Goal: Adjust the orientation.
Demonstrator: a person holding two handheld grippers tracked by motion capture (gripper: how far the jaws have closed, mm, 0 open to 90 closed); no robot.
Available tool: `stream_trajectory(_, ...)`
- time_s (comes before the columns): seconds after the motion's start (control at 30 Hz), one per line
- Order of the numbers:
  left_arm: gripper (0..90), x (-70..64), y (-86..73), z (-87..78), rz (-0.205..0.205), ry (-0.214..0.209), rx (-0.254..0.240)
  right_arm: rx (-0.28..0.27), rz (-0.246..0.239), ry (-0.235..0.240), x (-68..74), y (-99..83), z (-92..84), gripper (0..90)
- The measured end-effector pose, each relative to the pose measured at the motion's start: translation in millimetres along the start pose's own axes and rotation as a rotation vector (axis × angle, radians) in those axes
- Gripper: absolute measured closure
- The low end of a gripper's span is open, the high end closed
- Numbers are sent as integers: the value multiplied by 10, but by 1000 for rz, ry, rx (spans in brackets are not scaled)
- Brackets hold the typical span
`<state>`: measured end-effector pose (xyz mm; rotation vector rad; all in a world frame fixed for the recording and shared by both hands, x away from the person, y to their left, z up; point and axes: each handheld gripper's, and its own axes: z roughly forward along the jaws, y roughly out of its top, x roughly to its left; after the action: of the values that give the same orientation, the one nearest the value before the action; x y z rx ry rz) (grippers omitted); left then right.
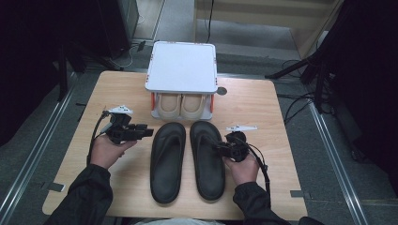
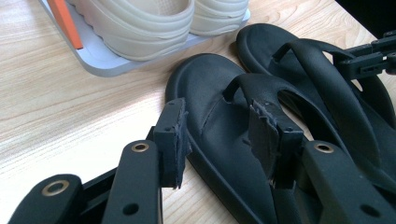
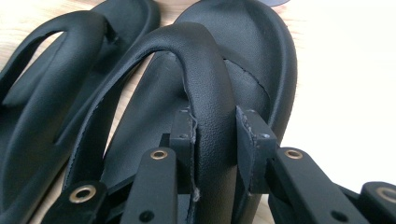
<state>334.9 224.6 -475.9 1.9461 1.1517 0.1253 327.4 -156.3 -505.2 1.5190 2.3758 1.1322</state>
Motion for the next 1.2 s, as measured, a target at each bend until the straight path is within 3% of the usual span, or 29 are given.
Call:
stream_trajectory(0.63, 569, -20, -2, 13, 11, -10, 11, -11, 4, 27, 98, -19, 51, 679)
stream_trajectory(0.97, 610, -23, -8, 18, 16, -21, 23, -1, -16, 48, 184, -51, 46, 561)
stream_trajectory(1.2, 683, -1, -28, 39, 10, -20, 52, -56, -47, 63, 190, -6, -140, 538)
